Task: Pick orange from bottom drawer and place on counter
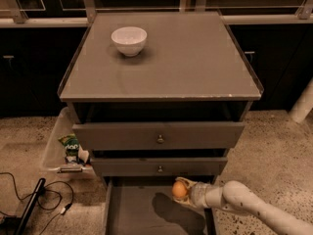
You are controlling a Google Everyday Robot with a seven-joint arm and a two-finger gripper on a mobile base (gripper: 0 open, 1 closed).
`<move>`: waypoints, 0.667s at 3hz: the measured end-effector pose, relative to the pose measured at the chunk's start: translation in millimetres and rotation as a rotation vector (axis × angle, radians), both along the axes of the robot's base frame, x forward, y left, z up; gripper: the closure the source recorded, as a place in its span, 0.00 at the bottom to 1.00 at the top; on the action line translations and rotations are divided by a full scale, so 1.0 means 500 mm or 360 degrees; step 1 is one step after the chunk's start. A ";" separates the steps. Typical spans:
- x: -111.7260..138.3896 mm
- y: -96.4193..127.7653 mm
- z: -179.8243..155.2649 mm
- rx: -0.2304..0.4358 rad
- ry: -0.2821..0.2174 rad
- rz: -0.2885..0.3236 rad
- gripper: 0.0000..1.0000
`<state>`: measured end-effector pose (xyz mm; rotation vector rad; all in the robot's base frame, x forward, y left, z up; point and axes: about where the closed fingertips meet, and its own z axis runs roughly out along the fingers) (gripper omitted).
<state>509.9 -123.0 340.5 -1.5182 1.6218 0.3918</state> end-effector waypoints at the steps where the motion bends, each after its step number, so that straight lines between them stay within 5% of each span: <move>1: -0.046 0.013 0.174 -0.0090 -0.0277 0.0088 1.00; 2: -0.123 0.040 0.326 -0.0178 -0.0452 0.0219 1.00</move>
Offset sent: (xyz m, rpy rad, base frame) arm -0.1087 0.0323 0.2605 -0.1909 -0.4229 0.2367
